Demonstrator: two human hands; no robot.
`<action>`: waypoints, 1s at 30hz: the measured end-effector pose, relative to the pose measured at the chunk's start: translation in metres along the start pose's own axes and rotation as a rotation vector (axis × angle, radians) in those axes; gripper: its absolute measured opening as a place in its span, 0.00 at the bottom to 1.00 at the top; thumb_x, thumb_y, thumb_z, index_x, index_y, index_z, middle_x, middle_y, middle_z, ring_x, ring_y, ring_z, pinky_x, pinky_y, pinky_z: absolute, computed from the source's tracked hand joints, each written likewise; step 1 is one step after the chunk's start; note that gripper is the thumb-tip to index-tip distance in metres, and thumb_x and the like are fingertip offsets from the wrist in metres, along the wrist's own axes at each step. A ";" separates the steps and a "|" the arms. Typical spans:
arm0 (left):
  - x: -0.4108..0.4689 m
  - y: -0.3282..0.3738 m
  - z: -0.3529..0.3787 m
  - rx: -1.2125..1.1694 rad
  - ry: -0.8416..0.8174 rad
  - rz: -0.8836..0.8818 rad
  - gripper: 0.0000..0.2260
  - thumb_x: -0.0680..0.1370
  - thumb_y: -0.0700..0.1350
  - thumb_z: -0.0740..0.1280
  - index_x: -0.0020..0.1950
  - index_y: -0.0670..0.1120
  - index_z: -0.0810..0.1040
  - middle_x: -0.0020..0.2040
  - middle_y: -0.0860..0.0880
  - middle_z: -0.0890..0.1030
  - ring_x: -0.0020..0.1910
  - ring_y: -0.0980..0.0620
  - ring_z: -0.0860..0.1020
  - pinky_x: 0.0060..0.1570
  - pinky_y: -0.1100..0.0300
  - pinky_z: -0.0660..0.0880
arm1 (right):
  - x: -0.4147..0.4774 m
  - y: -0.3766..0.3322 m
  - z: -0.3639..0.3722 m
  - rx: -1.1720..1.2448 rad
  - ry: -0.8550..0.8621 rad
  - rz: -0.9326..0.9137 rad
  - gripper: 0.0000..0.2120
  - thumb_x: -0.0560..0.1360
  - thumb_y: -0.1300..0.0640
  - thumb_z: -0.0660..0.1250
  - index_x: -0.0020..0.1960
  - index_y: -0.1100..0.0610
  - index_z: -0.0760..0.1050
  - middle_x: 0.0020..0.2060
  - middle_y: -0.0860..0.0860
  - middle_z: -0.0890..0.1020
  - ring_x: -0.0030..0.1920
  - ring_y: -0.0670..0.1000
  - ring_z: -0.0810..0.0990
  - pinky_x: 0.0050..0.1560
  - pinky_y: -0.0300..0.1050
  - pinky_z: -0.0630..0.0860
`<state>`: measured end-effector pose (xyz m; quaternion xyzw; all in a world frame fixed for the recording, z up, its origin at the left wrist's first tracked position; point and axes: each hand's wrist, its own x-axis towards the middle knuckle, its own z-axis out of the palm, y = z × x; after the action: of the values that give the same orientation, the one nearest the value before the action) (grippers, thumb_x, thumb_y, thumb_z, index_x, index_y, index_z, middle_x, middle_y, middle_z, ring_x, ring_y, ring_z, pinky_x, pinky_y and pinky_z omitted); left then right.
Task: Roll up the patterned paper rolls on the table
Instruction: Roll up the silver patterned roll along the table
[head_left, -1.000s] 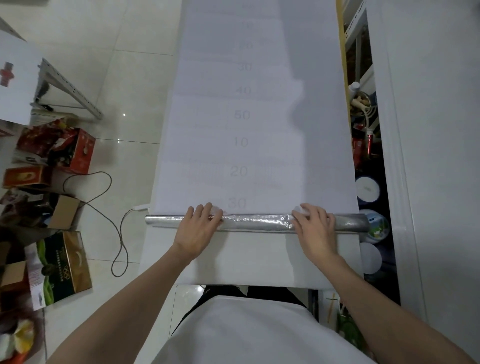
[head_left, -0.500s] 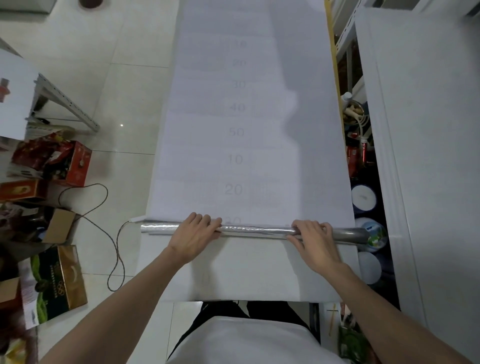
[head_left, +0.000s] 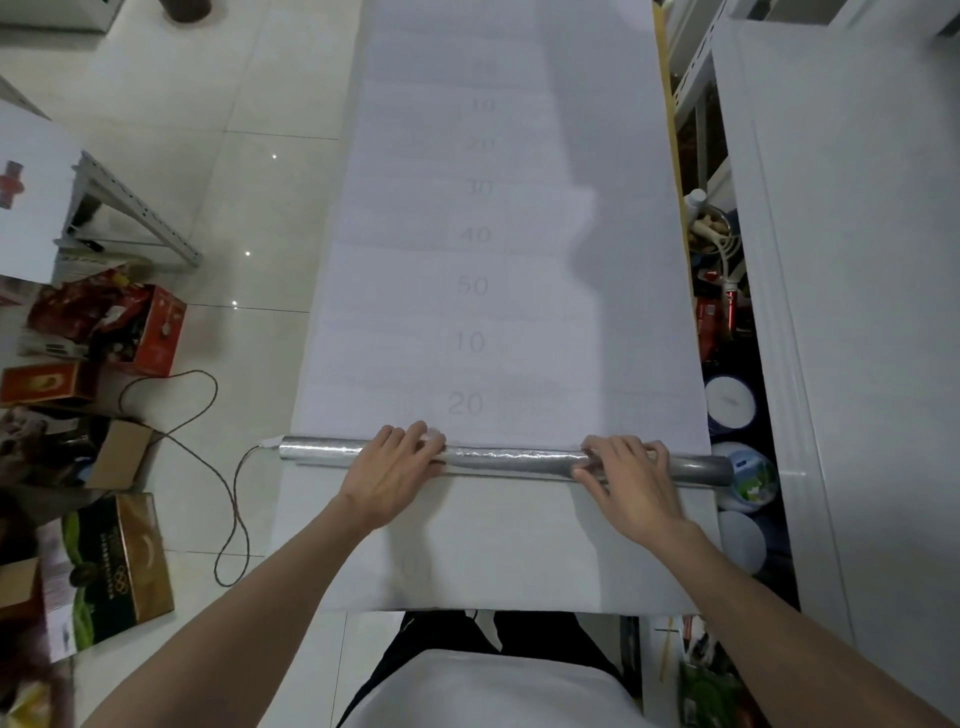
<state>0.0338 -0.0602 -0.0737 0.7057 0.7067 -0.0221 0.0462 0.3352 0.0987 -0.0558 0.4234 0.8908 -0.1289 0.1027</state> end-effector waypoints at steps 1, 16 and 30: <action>0.000 0.000 0.001 0.011 -0.004 -0.003 0.14 0.82 0.54 0.58 0.60 0.46 0.74 0.58 0.44 0.77 0.44 0.43 0.76 0.50 0.51 0.73 | 0.000 -0.001 0.001 0.001 0.004 -0.002 0.18 0.80 0.39 0.58 0.65 0.46 0.71 0.61 0.46 0.76 0.63 0.51 0.72 0.63 0.52 0.60; 0.008 0.006 0.006 0.021 0.006 -0.018 0.19 0.82 0.56 0.58 0.65 0.44 0.71 0.57 0.40 0.74 0.49 0.39 0.73 0.55 0.46 0.71 | 0.005 0.003 0.015 0.084 0.156 0.029 0.14 0.79 0.44 0.63 0.61 0.47 0.76 0.60 0.49 0.77 0.62 0.56 0.74 0.60 0.55 0.61; 0.009 0.010 0.018 -0.019 0.056 -0.056 0.21 0.81 0.61 0.58 0.61 0.45 0.72 0.58 0.42 0.73 0.51 0.40 0.71 0.56 0.48 0.69 | 0.008 0.006 0.022 0.113 0.173 0.030 0.20 0.78 0.37 0.61 0.62 0.47 0.77 0.60 0.50 0.76 0.62 0.56 0.72 0.62 0.55 0.60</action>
<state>0.0447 -0.0530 -0.0919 0.6853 0.7275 0.0028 0.0325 0.3365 0.1010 -0.0794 0.4515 0.8812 -0.1402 0.0032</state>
